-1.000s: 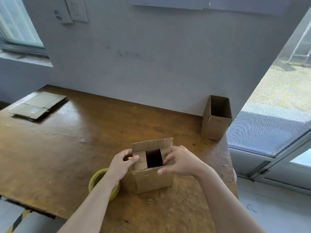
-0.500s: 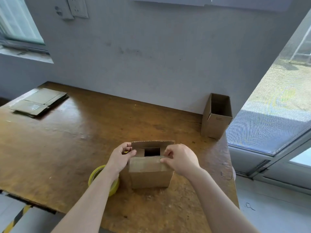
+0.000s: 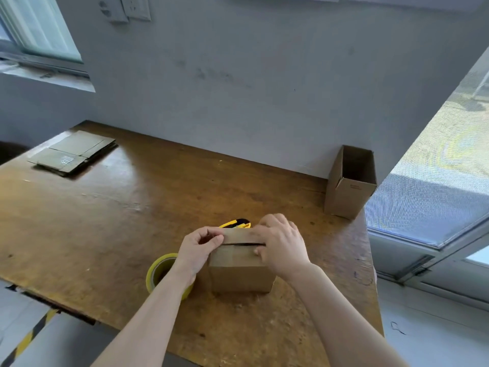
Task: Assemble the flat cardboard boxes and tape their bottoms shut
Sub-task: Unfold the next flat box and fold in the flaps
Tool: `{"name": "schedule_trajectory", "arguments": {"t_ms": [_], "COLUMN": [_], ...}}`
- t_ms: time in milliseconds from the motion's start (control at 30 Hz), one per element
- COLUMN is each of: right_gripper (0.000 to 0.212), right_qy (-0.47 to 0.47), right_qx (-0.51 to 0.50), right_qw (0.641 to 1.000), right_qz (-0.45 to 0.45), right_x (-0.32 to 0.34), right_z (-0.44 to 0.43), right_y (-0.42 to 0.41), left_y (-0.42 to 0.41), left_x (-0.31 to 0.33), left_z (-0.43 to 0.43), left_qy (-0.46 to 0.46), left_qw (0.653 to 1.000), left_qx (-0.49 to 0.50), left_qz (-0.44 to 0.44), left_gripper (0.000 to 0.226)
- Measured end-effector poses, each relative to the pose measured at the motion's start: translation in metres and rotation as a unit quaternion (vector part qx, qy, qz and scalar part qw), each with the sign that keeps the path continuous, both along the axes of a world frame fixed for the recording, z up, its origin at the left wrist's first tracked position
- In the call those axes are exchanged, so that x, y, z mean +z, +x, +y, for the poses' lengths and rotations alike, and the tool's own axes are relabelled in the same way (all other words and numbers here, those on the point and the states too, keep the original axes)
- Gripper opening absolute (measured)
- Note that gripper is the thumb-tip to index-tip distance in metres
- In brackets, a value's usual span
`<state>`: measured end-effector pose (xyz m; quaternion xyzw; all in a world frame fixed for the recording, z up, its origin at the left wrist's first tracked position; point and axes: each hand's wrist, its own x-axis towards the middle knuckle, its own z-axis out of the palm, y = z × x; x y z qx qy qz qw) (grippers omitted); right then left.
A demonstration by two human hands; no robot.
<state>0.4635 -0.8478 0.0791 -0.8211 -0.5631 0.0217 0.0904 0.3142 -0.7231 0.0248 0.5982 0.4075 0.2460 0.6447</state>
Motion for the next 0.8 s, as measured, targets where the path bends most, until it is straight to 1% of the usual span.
{"name": "schedule_trajectory", "arguments": {"t_ms": [33, 67, 233, 367, 433, 467, 500, 533, 600, 633, 667, 733, 800], "right_gripper": [0.03, 0.026, 0.023, 0.009, 0.007, 0.007, 0.006, 0.005, 0.005, 0.005, 0.006, 0.006, 0.005], "right_qy": [-0.007, -0.009, 0.058, 0.156, 0.162, 0.161, 0.162, 0.165, 0.172, 0.179, 0.185, 0.194, 0.197], "right_qx": [0.019, 0.03, 0.048, 0.026, 0.024, 0.024, 0.022, 0.022, 0.018, 0.016, 0.014, 0.01, 0.008], "right_qw": [1.0, 0.999, 0.996, 0.986, 0.985, 0.985, 0.985, 0.985, 0.983, 0.982, 0.98, 0.978, 0.977], "right_qz": [0.012, 0.022, 0.043, 0.048, 0.051, 0.052, 0.053, 0.053, 0.062, 0.067, 0.071, 0.076, 0.08], "right_x": [-0.002, -0.005, -0.017, -0.033, -0.036, -0.035, -0.036, -0.036, -0.038, -0.04, -0.042, -0.044, -0.045], "right_z": [0.001, 0.002, 0.005, 0.008, 0.011, 0.012, 0.012, 0.014, 0.015, 0.015, 0.015, 0.015, 0.014], "right_y": [-0.001, -0.003, -0.014, -0.02, -0.019, -0.018, -0.018, -0.019, -0.022, -0.023, -0.024, -0.024, -0.025], "left_y": [0.0, 0.001, 0.002, 0.0, -0.008, -0.014, -0.022, -0.032, -0.051, -0.059, -0.066, -0.076, -0.083], "left_x": [-0.003, -0.005, -0.008, -0.01, -0.01, -0.012, -0.015, -0.019, -0.028, -0.032, -0.035, -0.042, -0.055], "left_z": [-0.001, -0.001, 0.001, 0.005, 0.008, 0.011, 0.013, 0.015, 0.019, 0.02, 0.02, 0.014, 0.005], "left_qy": [0.0, -0.004, 0.008, 0.014, 0.027, 0.044, 0.076, 0.115, 0.175, 0.19, 0.194, 0.205, 0.256], "left_qw": [1.0, 1.0, 1.0, 1.0, 0.999, 0.998, 0.992, 0.978, 0.94, 0.925, 0.914, 0.888, 0.844], "left_qx": [0.006, 0.011, 0.02, 0.006, 0.02, 0.049, 0.091, 0.133, 0.176, 0.164, 0.131, 0.034, -0.06], "left_qz": [-0.003, -0.006, -0.008, 0.0, -0.002, 0.015, 0.053, 0.111, 0.233, 0.285, 0.332, 0.41, 0.468], "left_gripper": [0.017, 0.018, 0.021, 0.026, 0.028, 0.031, 0.034, 0.038, 0.042, 0.041, 0.037, 0.031, 0.036]}}
